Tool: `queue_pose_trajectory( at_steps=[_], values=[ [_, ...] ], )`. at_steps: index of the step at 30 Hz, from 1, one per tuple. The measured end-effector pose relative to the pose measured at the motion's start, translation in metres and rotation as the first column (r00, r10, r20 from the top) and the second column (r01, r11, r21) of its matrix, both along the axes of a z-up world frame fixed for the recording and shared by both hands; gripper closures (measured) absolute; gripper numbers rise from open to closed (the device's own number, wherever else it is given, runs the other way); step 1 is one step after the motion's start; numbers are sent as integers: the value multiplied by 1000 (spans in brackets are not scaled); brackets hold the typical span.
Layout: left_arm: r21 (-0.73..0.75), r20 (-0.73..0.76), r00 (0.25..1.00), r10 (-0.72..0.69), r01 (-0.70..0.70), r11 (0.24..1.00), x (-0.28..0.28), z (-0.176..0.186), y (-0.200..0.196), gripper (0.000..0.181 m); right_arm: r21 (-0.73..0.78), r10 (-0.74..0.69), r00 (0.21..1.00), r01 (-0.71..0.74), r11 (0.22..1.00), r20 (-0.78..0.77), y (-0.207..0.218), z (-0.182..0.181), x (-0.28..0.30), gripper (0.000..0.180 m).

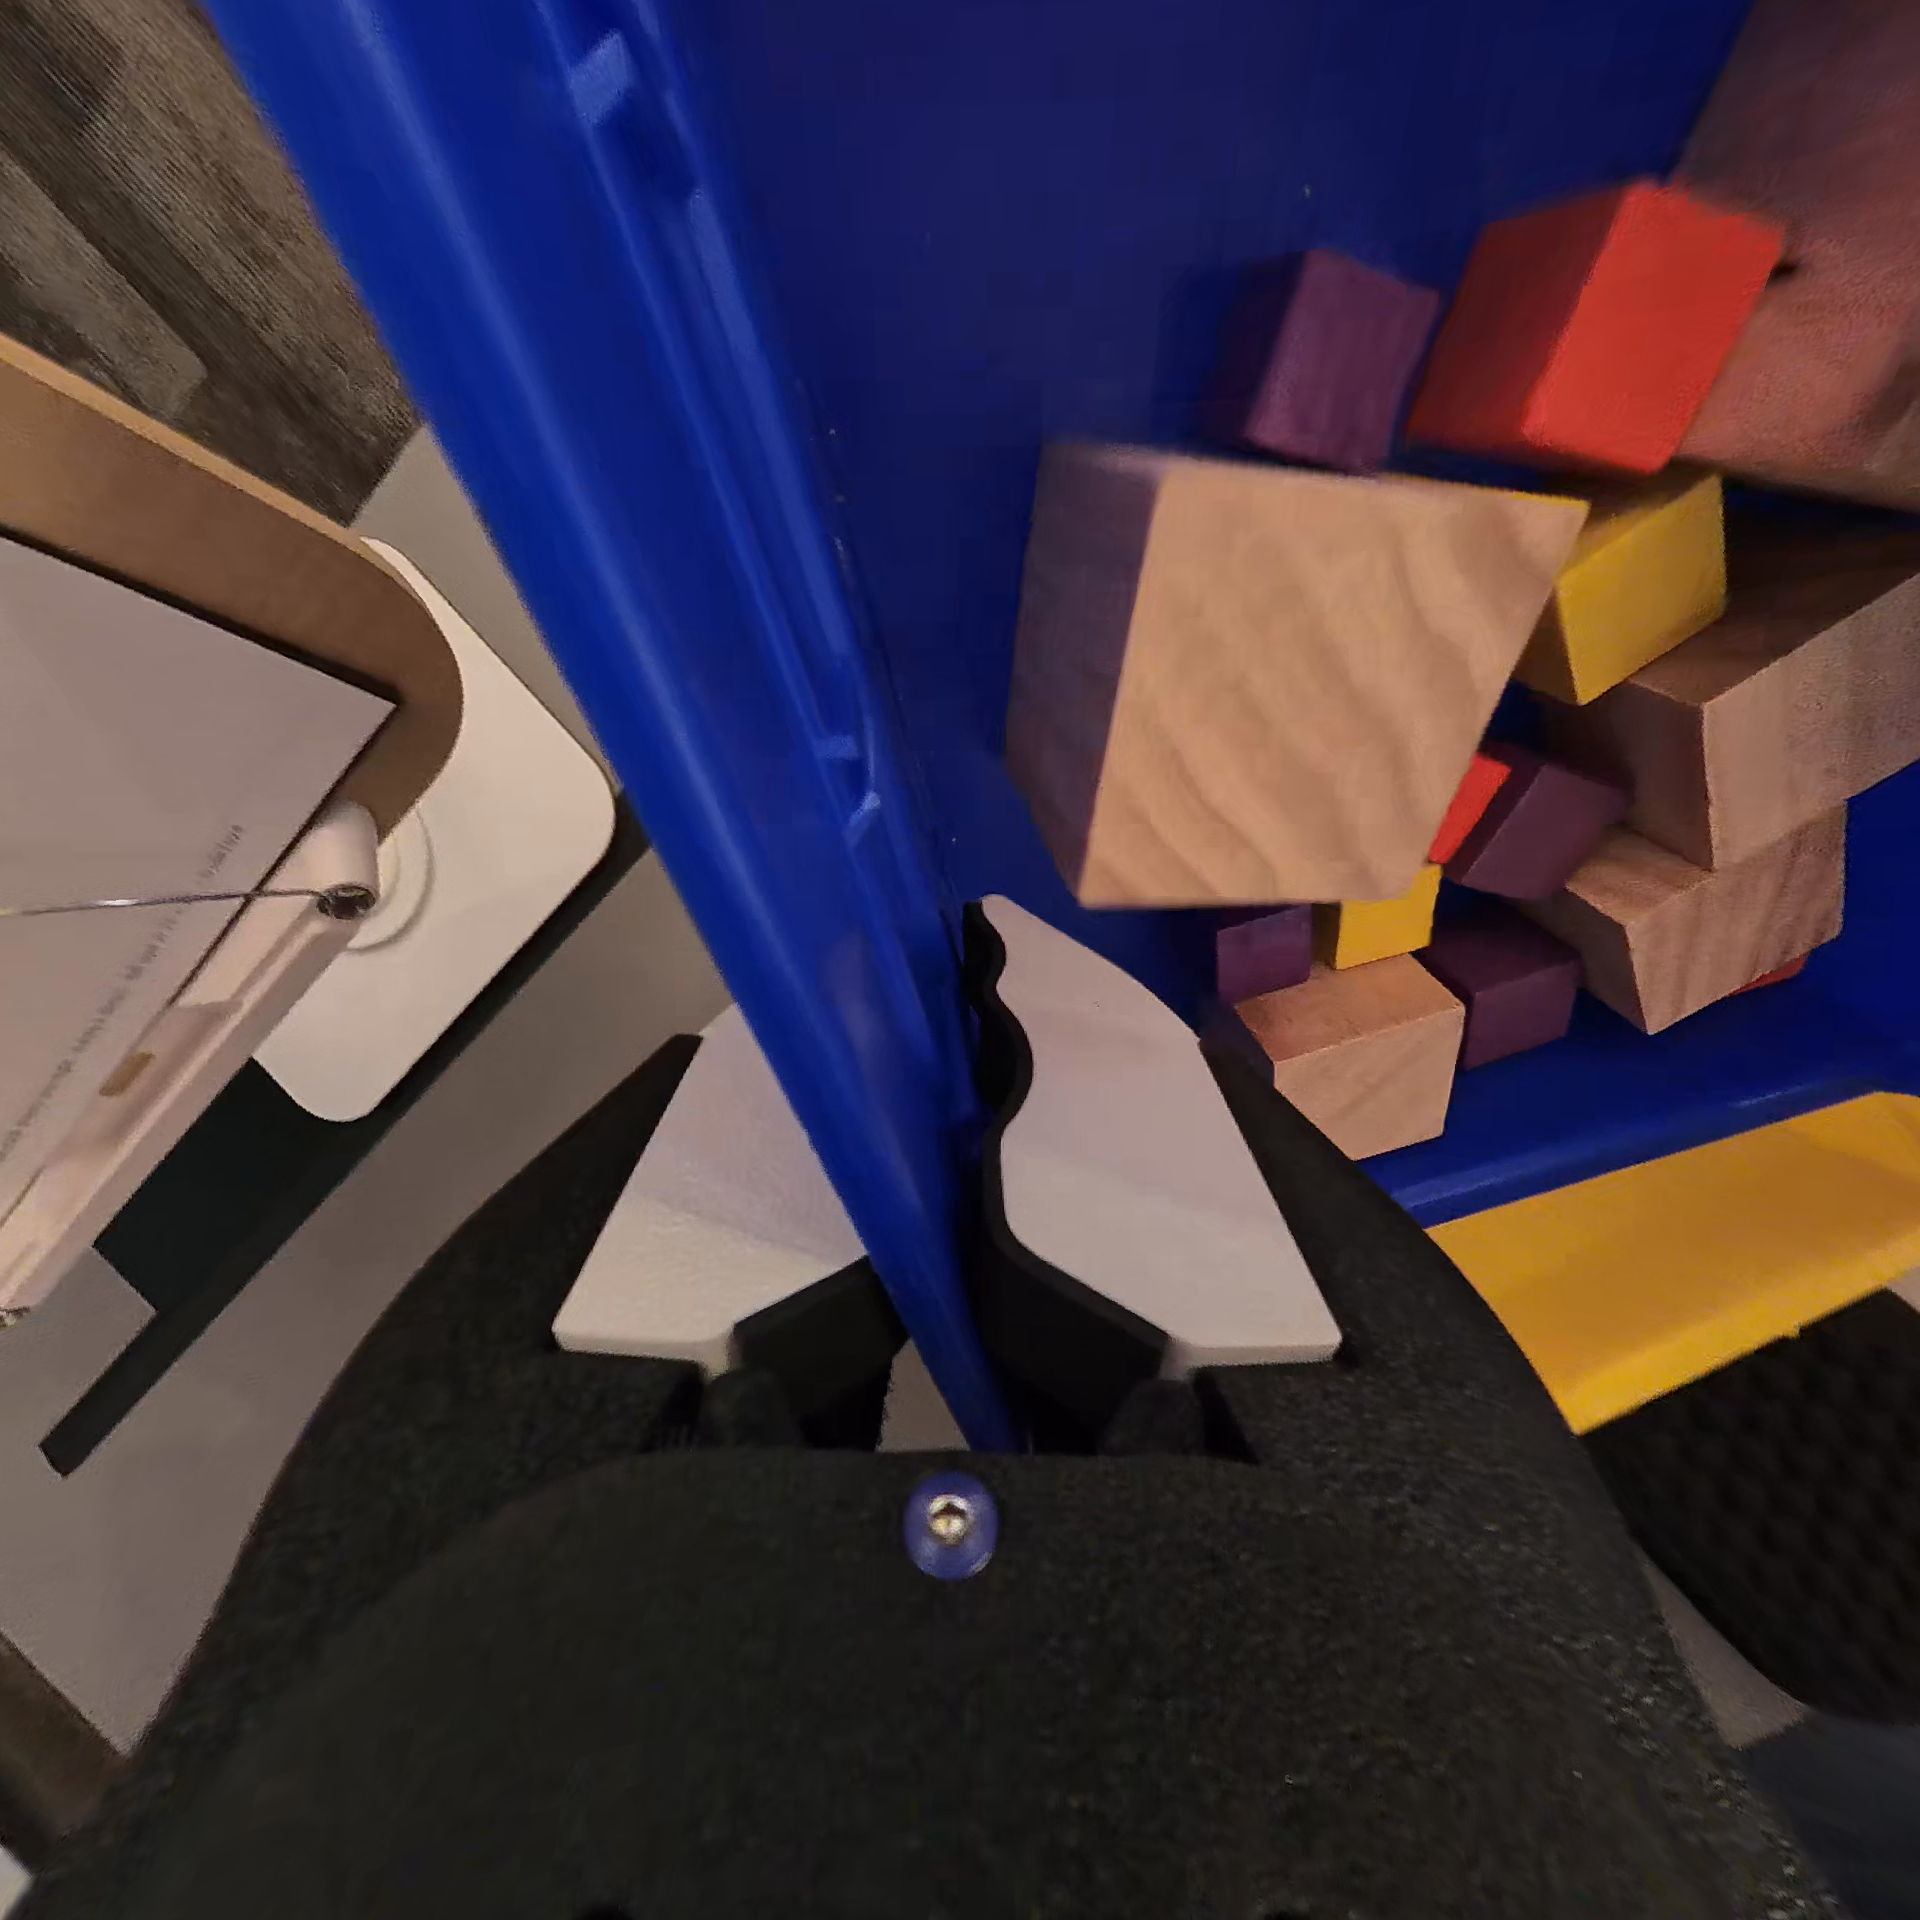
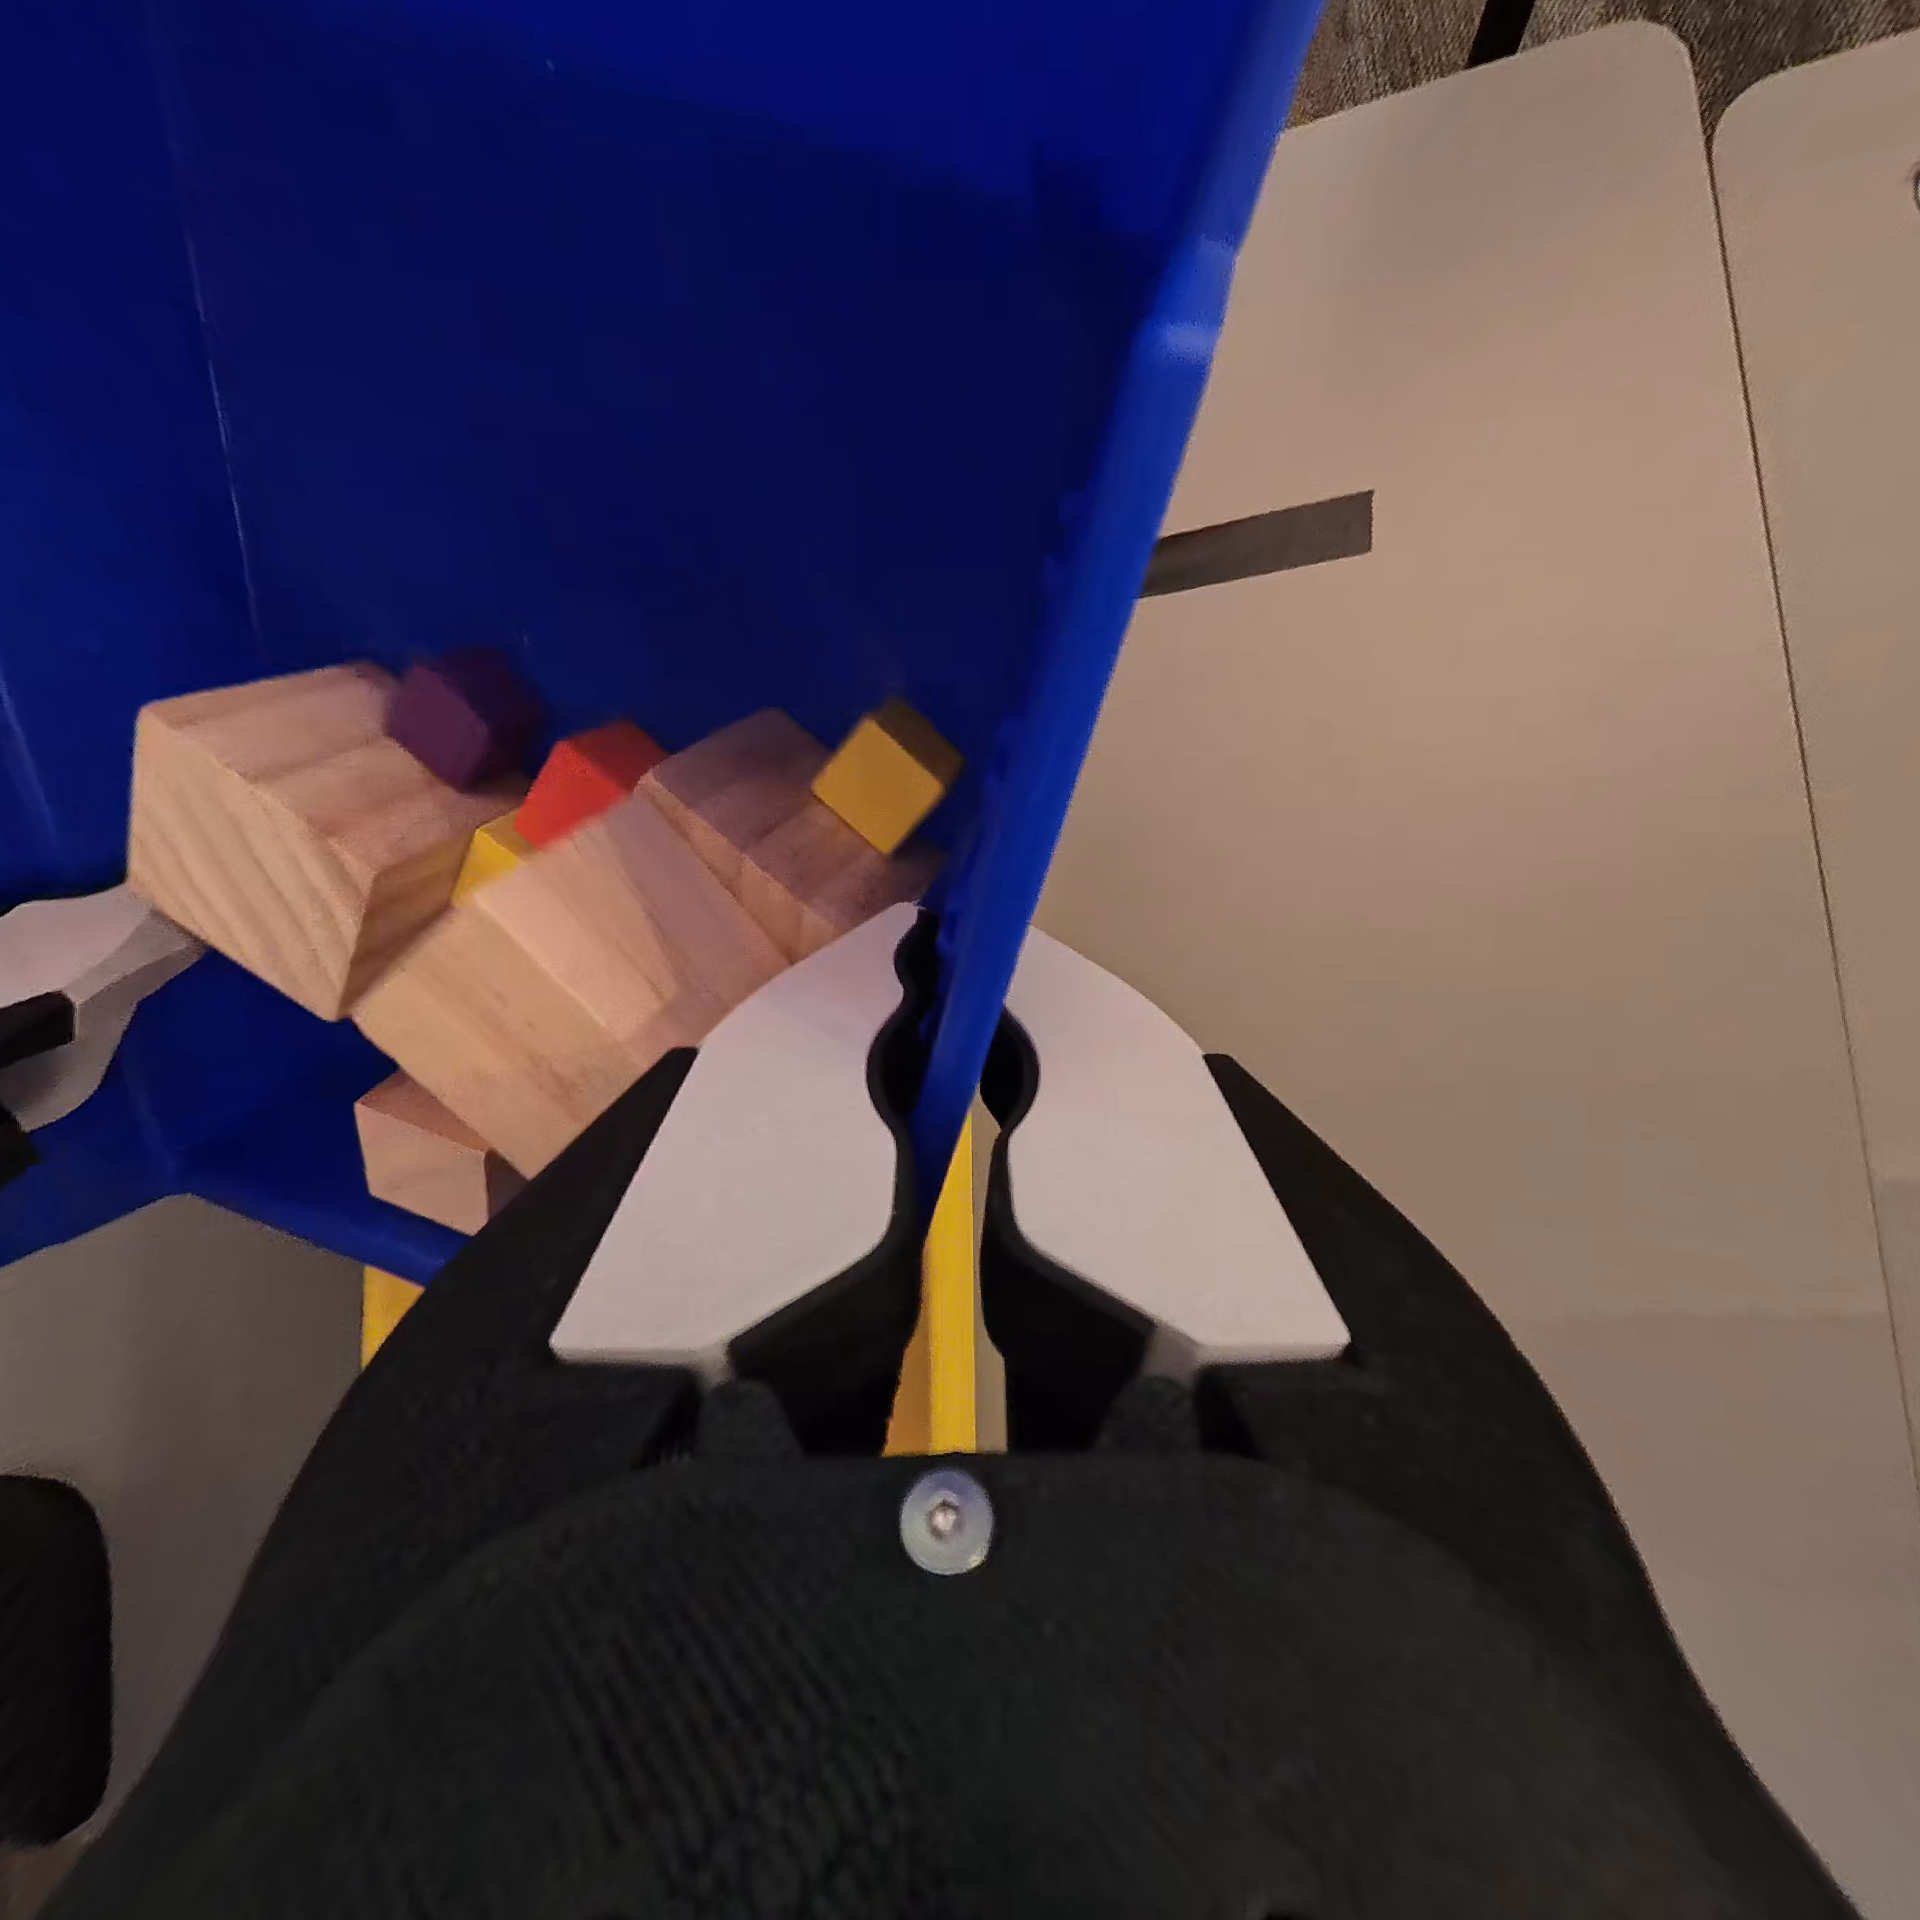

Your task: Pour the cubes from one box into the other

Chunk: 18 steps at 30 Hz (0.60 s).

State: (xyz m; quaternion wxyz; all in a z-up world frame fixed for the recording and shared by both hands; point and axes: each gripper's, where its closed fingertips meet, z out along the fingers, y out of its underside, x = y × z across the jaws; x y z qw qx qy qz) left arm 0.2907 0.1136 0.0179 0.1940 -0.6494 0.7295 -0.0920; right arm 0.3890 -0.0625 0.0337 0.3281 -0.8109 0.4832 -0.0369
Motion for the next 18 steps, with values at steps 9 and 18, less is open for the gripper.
queue_pose_trajectory(
  at_steps=[9,18],
  values=[
    [-7,57,998,-13,13,1000,12,-11,-2,176,-16,-22,997,23,1000,68,-6,-1,6,173],
    [5,111,994,0,0,1000,11,-11,11,176,-3,-6,990,7,1000,138,7,3,4,173]
  ],
)
